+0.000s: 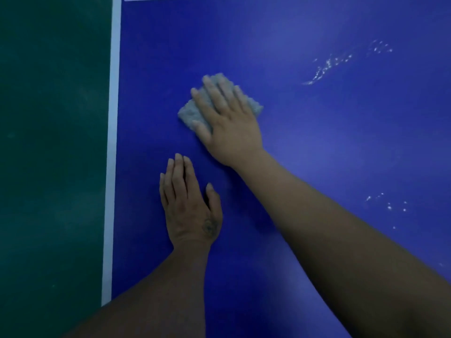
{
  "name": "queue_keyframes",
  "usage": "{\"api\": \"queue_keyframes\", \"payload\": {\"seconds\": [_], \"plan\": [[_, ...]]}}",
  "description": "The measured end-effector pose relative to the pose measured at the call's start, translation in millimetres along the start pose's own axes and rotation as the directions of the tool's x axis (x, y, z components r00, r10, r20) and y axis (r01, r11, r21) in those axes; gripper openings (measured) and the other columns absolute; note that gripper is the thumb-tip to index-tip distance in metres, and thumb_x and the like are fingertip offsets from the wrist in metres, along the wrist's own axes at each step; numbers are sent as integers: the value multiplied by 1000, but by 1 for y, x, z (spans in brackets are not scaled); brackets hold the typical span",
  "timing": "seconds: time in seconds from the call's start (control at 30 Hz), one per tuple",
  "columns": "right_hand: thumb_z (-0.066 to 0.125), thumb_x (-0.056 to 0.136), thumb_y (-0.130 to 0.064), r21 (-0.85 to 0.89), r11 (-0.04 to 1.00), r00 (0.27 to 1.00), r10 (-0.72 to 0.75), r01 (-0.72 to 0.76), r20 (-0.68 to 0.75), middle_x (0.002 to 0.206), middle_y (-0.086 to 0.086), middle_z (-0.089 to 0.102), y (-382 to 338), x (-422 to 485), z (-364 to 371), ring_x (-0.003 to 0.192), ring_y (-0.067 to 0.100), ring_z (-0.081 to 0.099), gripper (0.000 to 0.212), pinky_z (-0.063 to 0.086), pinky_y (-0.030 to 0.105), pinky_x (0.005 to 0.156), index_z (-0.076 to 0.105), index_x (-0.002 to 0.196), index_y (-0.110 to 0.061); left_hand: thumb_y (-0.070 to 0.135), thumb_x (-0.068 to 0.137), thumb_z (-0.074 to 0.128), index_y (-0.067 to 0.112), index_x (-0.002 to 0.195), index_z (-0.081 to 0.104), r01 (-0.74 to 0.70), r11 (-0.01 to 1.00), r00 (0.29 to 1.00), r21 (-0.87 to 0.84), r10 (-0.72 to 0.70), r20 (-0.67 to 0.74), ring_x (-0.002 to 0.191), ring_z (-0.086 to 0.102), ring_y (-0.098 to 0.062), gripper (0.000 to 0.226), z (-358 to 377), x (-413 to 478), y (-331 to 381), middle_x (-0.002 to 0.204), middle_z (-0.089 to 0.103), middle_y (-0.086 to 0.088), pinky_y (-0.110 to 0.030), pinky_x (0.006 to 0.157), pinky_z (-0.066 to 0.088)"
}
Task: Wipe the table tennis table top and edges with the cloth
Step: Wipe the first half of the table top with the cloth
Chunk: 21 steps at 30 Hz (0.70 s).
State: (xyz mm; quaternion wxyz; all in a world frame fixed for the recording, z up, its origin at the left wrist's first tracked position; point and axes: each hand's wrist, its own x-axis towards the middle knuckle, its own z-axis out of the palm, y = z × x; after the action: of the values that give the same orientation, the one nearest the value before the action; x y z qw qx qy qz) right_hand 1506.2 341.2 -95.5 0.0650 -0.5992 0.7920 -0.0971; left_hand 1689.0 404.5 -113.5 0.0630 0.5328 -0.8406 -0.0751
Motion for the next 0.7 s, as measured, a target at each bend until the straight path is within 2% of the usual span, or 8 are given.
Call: {"api": "queue_keyframes", "payload": {"seconds": [0.2, 0.3, 0.37, 0.43, 0.47, 0.5, 0.6, 0.7], "plan": [[30, 113, -54, -33, 949, 947, 308, -312, -91, 178, 6, 19, 94, -49, -20, 165, 28, 13, 64, 8, 48, 134, 28, 169, -23, 35, 107, 39, 1, 169, 20, 6, 1000, 1000, -12, -6, 12, 167, 10, -27, 73, 3, -1, -2, 178, 18, -13, -52, 136, 12], [28, 114, -51, -68, 872, 873, 478, -485, -99, 178, 10, 14, 136, -96, -32, 166, 32, 10, 64, 9, 52, 133, 24, 170, -20, 35, 108, 38, 1, 170, 18, 11, 1000, 1000, -14, -11, 14, 168, 9, -27, 73, 3, -1, -3, 178, 17, -13, -51, 136, 10], [28, 114, -47, -58, 796, 797, 596, -603, -99, 178, 14, 12, 151, -120, -39, 165, 36, 8, 65, 10, 57, 132, 21, 170, -15, 35, 108, 37, 1, 169, 18, 8, 1000, 1000, -16, -8, 11, 167, 10, -28, 73, 3, -1, -3, 178, 18, -14, -52, 136, 11], [26, 114, -45, -59, 725, 727, 679, -686, -103, 178, 19, 9, 143, -126, -41, 165, 40, 7, 66, 9, 60, 131, 19, 170, -9, 35, 109, 37, 0, 169, 18, 10, 1000, 1000, -9, -10, 18, 167, 9, -28, 73, 3, -1, -1, 178, 17, -14, -52, 136, 11], [24, 114, -45, -63, 720, 722, 684, -691, -101, 177, 20, 8, 130, -120, -40, 164, 42, 6, 67, 8, 61, 131, 18, 170, -8, 34, 108, 37, 0, 169, 17, 10, 1000, 1000, -8, -10, 25, 168, 8, -28, 73, 2, -1, -1, 178, 16, -14, -52, 136, 11], [24, 114, -45, -67, 745, 747, 658, -664, -93, 177, 21, 7, 112, -111, -37, 164, 43, 5, 67, 7, 60, 131, 18, 170, -8, 34, 108, 37, 0, 169, 17, 9, 1000, 999, -9, -8, 34, 168, 8, -28, 73, 1, -2, -1, 178, 16, -14, -53, 136, 11], [24, 113, -48, -66, 889, 891, 450, -453, -56, 178, 15, 6, 52, -70, -19, 165, 40, 2, 67, 2, 55, 132, 17, 171, -15, 34, 108, 36, -1, 169, 18, 2, 1000, 999, -11, -1, 52, 168, 8, -29, 73, -1, -1, 0, 178, 16, -15, -54, 135, 11], [23, 113, -51, -13, 952, 952, 306, -306, -25, 180, 9, 4, 28, -20, -11, 166, 30, 0, 72, 1, 49, 134, 9, 171, -11, 34, 108, 36, -1, 169, 19, -5, 1000, 999, 8, 4, 41, 167, 9, -30, 72, -1, -2, 2, 178, 17, -16, -54, 135, 12]]}}
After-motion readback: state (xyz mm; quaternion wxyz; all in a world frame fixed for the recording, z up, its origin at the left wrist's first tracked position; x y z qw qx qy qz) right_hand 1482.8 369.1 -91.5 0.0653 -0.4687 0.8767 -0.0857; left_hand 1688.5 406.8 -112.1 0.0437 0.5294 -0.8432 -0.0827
